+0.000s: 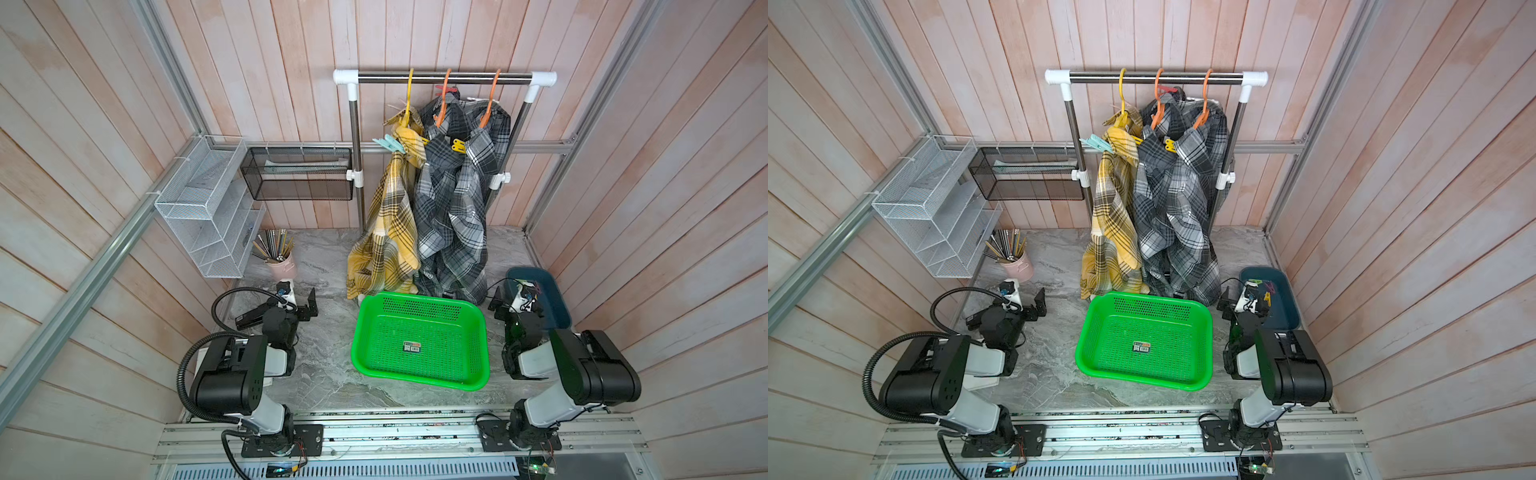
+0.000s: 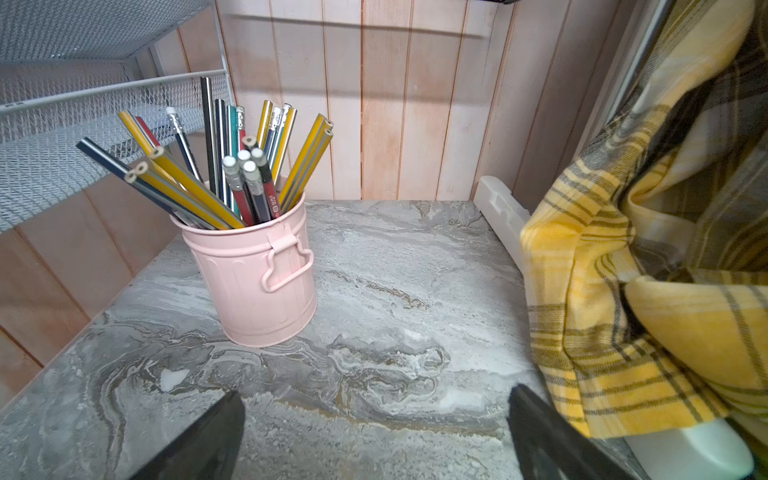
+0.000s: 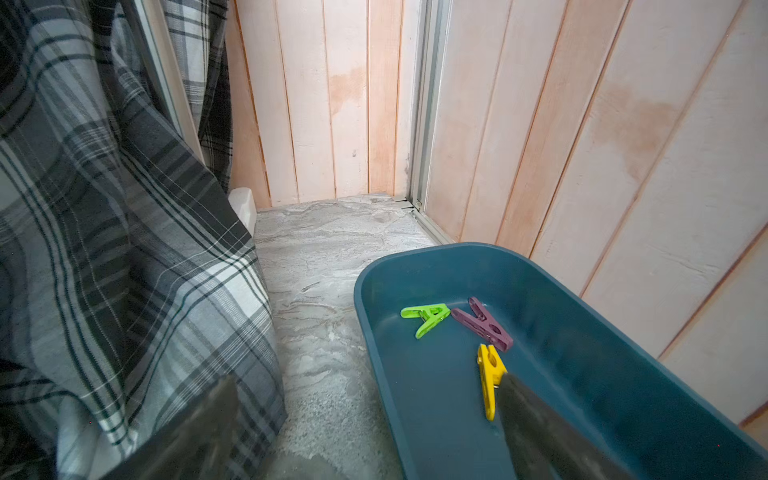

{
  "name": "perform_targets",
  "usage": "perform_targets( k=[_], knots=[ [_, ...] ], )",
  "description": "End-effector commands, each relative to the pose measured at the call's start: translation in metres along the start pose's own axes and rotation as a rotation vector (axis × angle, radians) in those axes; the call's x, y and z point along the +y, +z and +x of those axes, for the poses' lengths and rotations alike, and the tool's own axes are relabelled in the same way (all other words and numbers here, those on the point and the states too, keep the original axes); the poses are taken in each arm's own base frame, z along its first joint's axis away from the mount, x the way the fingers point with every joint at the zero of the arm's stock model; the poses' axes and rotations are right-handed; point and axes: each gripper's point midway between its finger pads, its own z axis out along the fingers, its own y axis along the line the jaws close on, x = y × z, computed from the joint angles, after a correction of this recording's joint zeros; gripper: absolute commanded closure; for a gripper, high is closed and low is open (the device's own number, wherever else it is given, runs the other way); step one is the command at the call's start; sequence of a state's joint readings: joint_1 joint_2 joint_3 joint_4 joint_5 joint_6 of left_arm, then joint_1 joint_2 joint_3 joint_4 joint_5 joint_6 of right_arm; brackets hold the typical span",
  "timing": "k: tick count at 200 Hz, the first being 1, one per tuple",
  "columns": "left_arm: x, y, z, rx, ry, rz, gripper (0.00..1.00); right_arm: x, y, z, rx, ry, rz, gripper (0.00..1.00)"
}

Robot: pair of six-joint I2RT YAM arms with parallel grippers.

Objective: Remove the clothespins securing long-sleeve shirts to the hanger
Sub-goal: Pick up the hanger from the clothesline.

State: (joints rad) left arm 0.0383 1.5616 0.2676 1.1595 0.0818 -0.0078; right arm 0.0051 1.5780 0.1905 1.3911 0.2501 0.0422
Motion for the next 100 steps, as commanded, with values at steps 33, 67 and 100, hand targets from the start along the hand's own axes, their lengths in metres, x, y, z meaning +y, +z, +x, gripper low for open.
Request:
perform_targets(
  k=[33, 67, 100],
  knots=[
    [-0.0016, 0.0015, -0.006, -0.021, 0.007, 0.008, 0.0, -0.0008, -0.0006, -0.0044, -0.017, 0.016, 0.005, 0.02],
    [-0.0018, 0.0016, -0.0056, -0.02, 0.007, 0.009, 0.0, -0.0006, -0.0003, -0.0043, -0.015, 0.017, 0.001, 0.02],
    [-0.0015, 0.0023, -0.0052, -0.017, 0.003, 0.011, 0.0, -0.0009, -0.0006, -0.0044, -0.016, 0.016, 0.002, 0.02]
  ],
)
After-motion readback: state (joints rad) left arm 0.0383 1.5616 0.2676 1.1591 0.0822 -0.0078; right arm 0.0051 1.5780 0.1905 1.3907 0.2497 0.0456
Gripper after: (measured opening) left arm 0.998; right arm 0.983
